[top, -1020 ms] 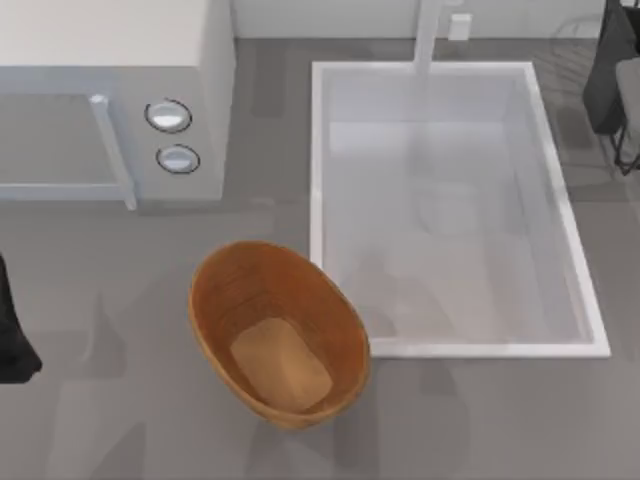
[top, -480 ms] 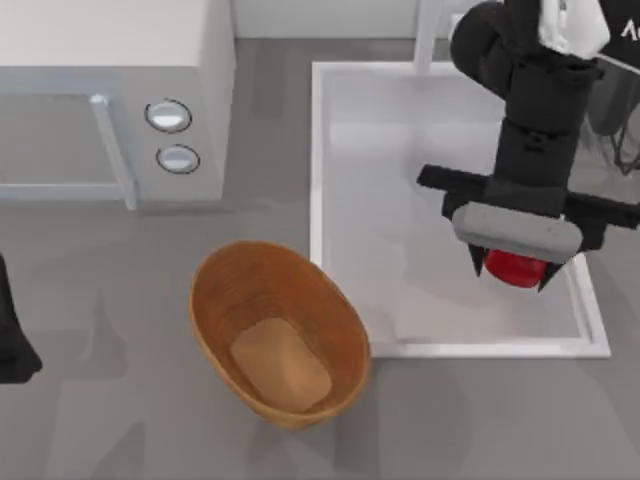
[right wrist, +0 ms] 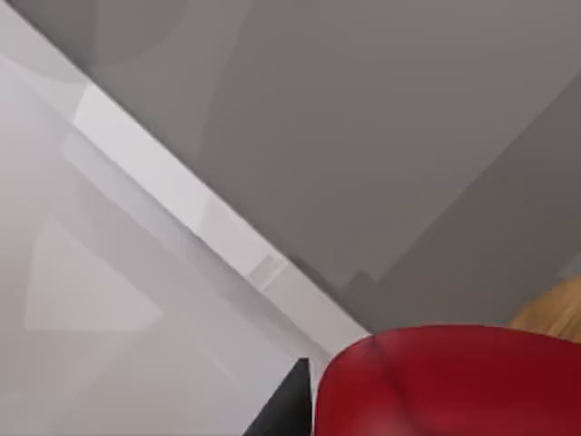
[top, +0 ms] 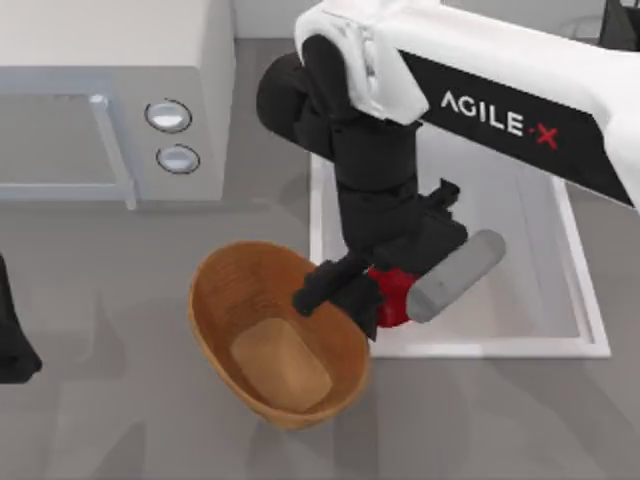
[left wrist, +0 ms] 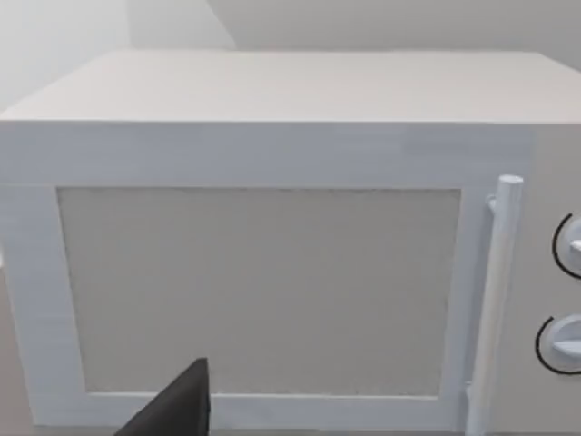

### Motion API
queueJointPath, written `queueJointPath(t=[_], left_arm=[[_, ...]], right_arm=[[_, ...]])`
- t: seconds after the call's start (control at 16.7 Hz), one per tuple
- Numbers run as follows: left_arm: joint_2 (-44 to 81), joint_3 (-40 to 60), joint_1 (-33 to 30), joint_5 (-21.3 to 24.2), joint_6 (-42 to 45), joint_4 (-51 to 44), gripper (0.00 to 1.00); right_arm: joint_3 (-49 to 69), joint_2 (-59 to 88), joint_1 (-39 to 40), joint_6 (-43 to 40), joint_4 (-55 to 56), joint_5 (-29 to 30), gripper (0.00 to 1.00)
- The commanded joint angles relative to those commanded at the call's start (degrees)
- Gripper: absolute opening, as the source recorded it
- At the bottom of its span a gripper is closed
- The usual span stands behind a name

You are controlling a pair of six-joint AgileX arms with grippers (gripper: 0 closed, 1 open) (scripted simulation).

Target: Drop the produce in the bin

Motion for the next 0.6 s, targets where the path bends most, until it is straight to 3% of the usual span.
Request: queueJointPath(t=[0.3,0.6], left_arm=[[0.0,0.0,0.0,0.0,0.0,0.0,1.00],[0.0,0.0,0.0,0.0,0.0,0.0,1.00]], right_arm=[[9.0,-0.3,8.4,-19.8,1.3,5.6,0.00],[13.9,-1.3,12.0,-28.2,2.7,9.2,0.00]])
